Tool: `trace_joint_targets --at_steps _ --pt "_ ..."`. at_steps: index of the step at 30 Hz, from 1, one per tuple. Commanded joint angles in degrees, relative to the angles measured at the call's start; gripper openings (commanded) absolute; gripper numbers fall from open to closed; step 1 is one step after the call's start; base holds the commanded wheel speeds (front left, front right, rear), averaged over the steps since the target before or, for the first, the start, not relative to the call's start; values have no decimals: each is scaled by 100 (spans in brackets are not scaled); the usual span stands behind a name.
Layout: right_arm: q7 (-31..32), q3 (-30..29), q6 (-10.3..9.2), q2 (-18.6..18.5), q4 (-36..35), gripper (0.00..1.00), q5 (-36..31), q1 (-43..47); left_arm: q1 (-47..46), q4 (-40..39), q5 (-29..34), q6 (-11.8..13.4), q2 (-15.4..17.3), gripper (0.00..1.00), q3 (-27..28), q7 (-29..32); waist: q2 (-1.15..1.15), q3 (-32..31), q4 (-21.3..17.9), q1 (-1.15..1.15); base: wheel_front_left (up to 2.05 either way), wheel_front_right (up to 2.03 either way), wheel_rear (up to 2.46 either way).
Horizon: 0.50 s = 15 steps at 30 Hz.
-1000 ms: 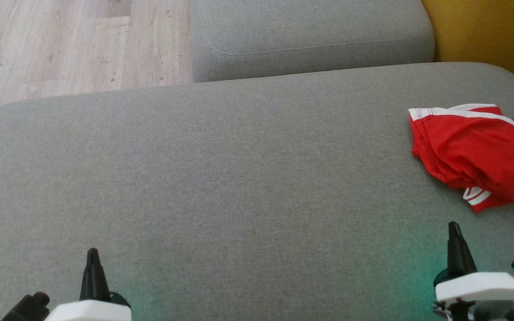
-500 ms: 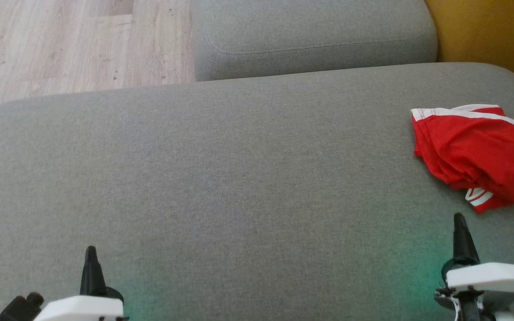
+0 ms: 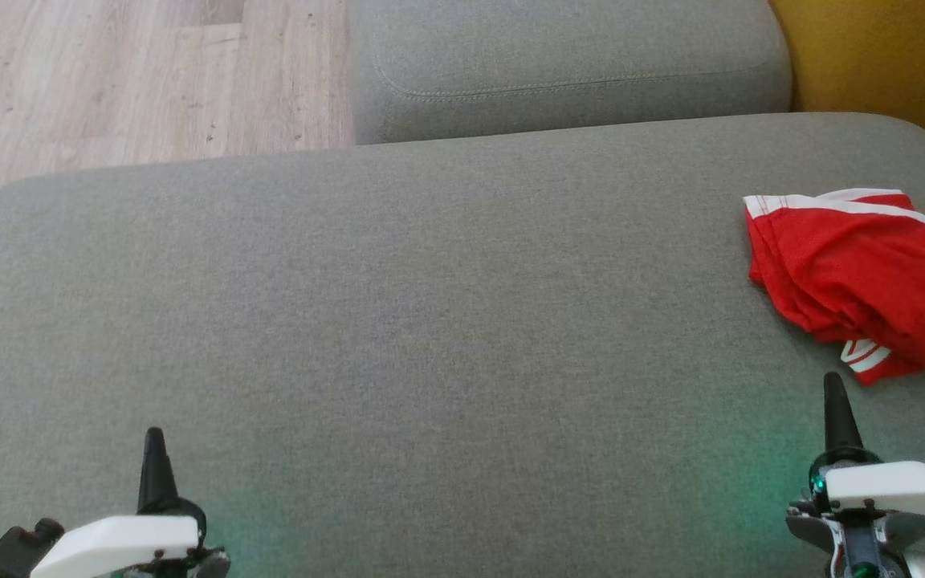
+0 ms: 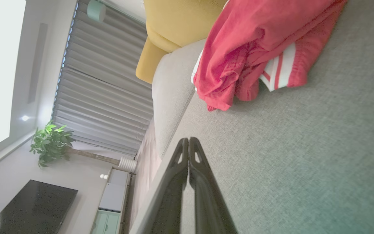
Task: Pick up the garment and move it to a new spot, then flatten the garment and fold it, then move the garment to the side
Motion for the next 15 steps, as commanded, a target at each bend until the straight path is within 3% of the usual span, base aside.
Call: trace_joint_targets --at_steps 1,15 --pt "33 59 33 -97 -226 0 167 -302 -313 -167 -142 -45 11 0 176 51 0 1 2 0 0 0 0" --pt "262 -17 37 -98 -260 0 1183 -435 -483 -160 -1079 -110 10 0 292 287 0 10 37 0 0 0 0"
